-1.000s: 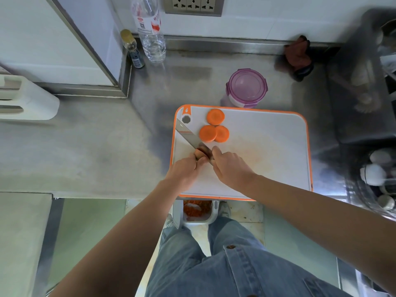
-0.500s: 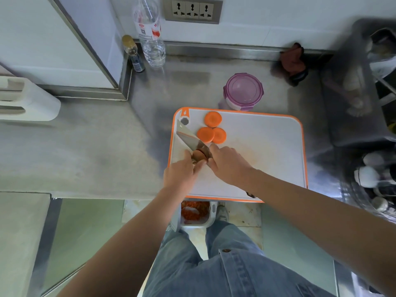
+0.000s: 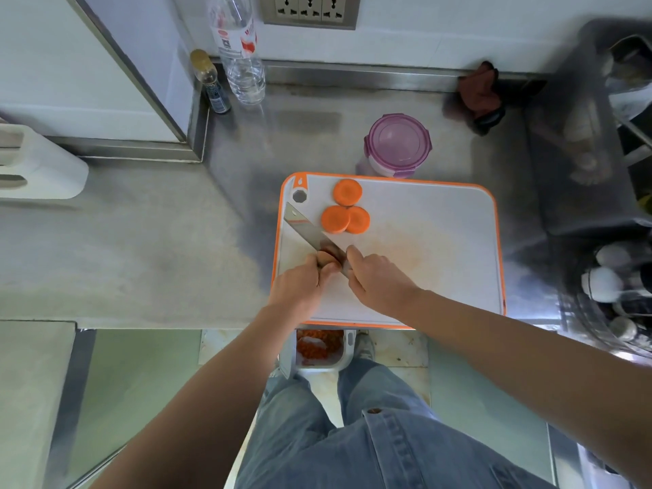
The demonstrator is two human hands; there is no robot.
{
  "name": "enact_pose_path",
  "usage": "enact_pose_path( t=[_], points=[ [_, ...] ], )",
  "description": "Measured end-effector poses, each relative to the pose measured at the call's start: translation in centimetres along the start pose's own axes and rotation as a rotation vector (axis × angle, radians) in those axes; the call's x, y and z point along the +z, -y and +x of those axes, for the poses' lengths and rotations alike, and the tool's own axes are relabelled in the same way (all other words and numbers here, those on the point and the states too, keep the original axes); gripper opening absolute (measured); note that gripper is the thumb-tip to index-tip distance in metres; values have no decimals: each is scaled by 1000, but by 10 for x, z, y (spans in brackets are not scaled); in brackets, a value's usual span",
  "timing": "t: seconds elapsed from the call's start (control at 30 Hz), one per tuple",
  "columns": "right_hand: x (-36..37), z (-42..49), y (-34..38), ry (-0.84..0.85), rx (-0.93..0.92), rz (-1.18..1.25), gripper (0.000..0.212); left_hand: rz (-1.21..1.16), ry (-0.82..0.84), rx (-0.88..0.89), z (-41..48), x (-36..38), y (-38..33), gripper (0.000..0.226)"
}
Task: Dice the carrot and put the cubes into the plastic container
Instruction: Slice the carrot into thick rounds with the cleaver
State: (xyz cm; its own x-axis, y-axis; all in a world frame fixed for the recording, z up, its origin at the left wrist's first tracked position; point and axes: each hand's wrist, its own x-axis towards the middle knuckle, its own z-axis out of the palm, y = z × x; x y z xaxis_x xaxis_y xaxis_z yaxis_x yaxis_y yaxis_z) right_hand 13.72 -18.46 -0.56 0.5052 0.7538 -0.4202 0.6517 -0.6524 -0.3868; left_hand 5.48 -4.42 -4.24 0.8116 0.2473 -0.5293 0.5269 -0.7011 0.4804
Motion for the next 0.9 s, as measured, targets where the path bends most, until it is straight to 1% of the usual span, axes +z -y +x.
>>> enact_pose_path(
  t=[0.07,0.2,0.23,0.3,0.37,0.5,0.57,0.63,0.73,0.8,0.9],
  points=[
    [4,-1,-1,-11,-3,-10,19,-70,47,-15,1,-2,1,48],
    [8,-4,-2,-47,7,5,23,-210,131,-23,3,-7,0,42],
    [7,-4,-2,-51,23,19,20,-200,127,-32,3,-9,-1,46],
    [2,-2,0,-68,59,63,11,-97,56,-64,2,-10,-5,52],
    [-6,0,1,-99,69,86,8,-3,-38,-100,-1,-9,-10,47],
    [-17,5,4,-110,70,109,13,-8,-126,-135,-7,-6,-24,37],
    [-21,6,4,-85,73,101,12,26,-127,-125,-5,-4,-28,36],
    [-23,4,2,-36,76,49,9,84,-120,-76,-4,-2,-30,35],
    [-23,0,-2,29,68,-14,13,171,-105,-22,-6,0,-32,39],
    [-20,-1,-2,36,56,-12,13,178,-96,-27,-6,2,-30,44],
    [-18,0,-3,29,40,-9,12,120,-96,-40,-3,5,-28,49]
  ],
)
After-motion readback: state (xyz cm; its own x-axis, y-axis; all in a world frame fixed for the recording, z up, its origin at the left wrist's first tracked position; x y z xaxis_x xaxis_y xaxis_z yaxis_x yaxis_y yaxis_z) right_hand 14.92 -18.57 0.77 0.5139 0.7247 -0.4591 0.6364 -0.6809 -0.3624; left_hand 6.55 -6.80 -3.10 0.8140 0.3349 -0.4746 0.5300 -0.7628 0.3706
